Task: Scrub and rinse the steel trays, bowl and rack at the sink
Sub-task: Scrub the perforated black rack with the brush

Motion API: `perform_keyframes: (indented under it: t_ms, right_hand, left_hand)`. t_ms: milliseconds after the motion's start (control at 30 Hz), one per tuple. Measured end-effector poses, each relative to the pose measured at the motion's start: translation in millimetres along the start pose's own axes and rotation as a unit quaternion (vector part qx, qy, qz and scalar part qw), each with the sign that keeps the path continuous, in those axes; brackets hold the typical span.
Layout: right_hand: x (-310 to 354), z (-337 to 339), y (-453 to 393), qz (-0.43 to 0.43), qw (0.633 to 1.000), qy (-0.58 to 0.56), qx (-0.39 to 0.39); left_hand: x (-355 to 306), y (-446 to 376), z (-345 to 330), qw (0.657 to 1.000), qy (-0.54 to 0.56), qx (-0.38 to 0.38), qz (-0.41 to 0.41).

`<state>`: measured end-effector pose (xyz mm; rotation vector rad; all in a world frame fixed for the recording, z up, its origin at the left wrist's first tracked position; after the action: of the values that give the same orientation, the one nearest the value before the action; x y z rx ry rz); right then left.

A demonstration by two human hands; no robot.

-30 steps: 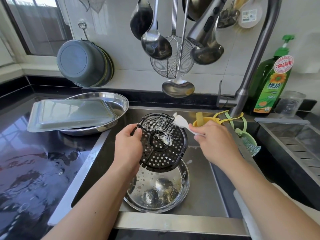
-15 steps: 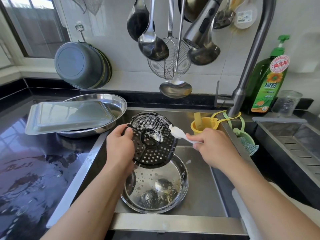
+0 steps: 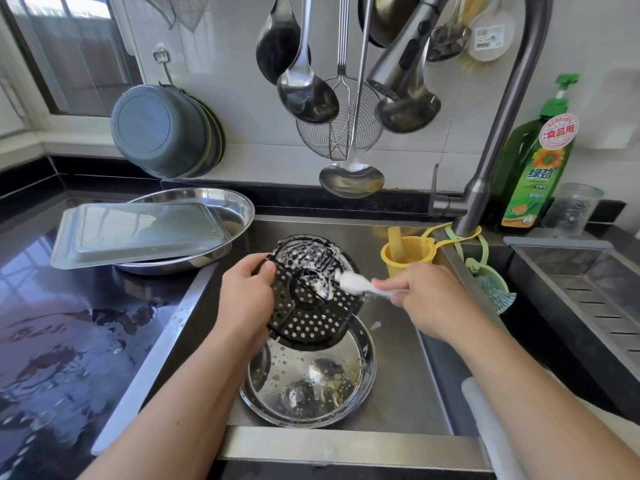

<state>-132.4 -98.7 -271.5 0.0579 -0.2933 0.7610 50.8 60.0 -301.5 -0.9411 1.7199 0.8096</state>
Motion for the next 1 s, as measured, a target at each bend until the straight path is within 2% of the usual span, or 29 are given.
perform_keyframes:
  t_ms: [67,100,233,300,400,567,700,733,867,933,1000]
  right_hand:
    - [-1.3,-0.1,-3.3,0.001,0.998,-0.002,-0.067]
    - [-2.4,-0.7,-4.2,0.002,0.998,0.0,-0.066]
    - [4.1,-12.5,1.8,0.037,0.998,-0.021,0.05]
    - [6.0,-17.7,-0.5,0.049,0.998,-0.019,0.018]
    - [4.7,-15.5,-3.9,0.013,0.999,-0.002,-0.051]
    - [10.9,-19.2,2.3,0.062,0.998,0.002,0.016]
    - [5.0,-12.6,-5.6,0.025,0.995,-0.012,-0.094]
    - [4.3,-12.3,-5.8,0.029,0.994,-0.009,-0.101]
    - [12.6,-19.4,0.3,0.08,0.997,-0.006,-0.006]
    - [11.8,-17.6,-2.7,0.067,0.998,-0.003,-0.015]
    - [6.5,-13.9,-6.3,0.037,0.998,0.004,-0.057]
  left_hand:
    - [1.5,2.7,-5.4,1.0,-0.005,0.021,0.002]
    - [1.8,1.9,-5.4,1.0,0.004,0.016,0.003]
    - [1.4,-9.0,9.4,0.996,0.061,-0.061,0.008]
    - [4.2,-12.1,13.1,0.994,0.077,-0.077,0.002]
    - [3.0,-7.7,7.5,0.997,0.049,-0.055,-0.032]
    - [2.4,-6.1,3.8,0.998,0.037,-0.035,-0.042]
    - [1.0,0.5,-3.5,0.998,0.023,-0.014,-0.056]
    - [0.5,2.2,-4.5,0.998,0.023,-0.008,-0.059]
    - [1.4,-2.4,3.7,0.995,0.058,-0.04,-0.068]
    - [2.9,-7.9,7.5,0.994,0.077,-0.06,-0.055]
    - [4.3,-6.3,5.4,0.993,0.09,-0.057,-0.058]
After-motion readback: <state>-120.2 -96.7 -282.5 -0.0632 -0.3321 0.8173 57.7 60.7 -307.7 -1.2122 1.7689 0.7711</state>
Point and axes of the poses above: each hand's wrist, its own y-axis away from the middle knuckle, its own z-axis out of the back of the hand, x = y × z, the point moved 1 cm from there along -y, towards the middle knuckle, and after that the axes turned 10 degrees about y, right-handed, at the moved point
